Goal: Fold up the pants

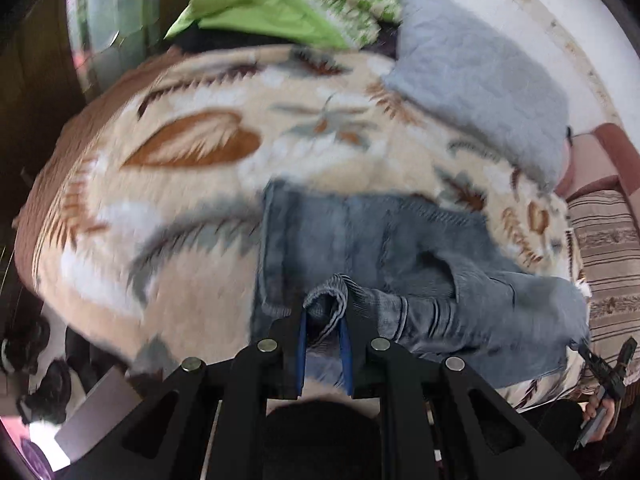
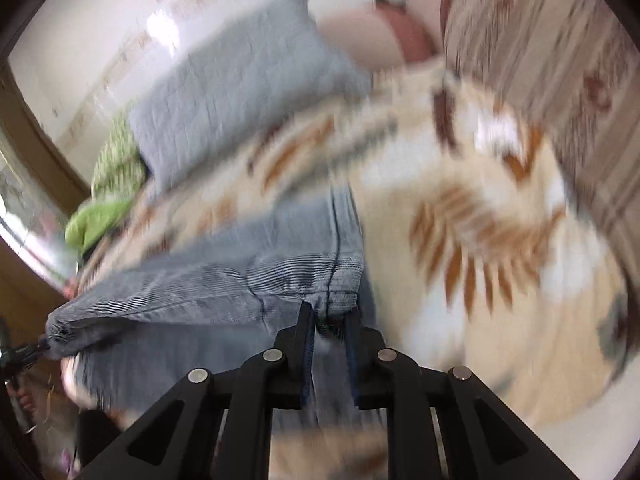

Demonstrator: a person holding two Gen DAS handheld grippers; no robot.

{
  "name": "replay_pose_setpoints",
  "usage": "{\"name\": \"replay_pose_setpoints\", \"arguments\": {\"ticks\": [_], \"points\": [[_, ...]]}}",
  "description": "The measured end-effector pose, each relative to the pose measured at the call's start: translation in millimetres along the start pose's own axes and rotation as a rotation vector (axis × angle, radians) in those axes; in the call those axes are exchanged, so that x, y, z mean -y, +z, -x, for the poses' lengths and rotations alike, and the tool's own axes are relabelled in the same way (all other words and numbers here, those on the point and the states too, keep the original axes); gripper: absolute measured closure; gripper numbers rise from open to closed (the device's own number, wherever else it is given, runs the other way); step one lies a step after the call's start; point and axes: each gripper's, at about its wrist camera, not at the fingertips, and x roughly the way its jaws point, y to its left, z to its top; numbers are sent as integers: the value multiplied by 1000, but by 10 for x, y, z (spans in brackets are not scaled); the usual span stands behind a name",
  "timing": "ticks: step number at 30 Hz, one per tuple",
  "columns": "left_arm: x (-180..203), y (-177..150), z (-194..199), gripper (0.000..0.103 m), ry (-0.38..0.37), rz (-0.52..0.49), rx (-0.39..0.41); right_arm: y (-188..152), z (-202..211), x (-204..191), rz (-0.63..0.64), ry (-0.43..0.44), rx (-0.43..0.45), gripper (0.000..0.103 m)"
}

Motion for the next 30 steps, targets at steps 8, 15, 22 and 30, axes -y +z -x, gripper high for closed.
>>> {"name": "replay_pose_setpoints", "arguments": {"ticks": [8,15,22,30], "points": [[-199,-256,-1,84,47,32,-53,-293,300,30,169,-149,-139,86],[-98,-196,355,83,168,0,71,110,364,-138,163,-105,-17,85],[526,-228,296,70,44,-138,104,645,-446,-60,2,-169,-18,85],[1577,-503,-358,35,-52,-337,35,721,-469,181,-124,-57,75,73]]}}
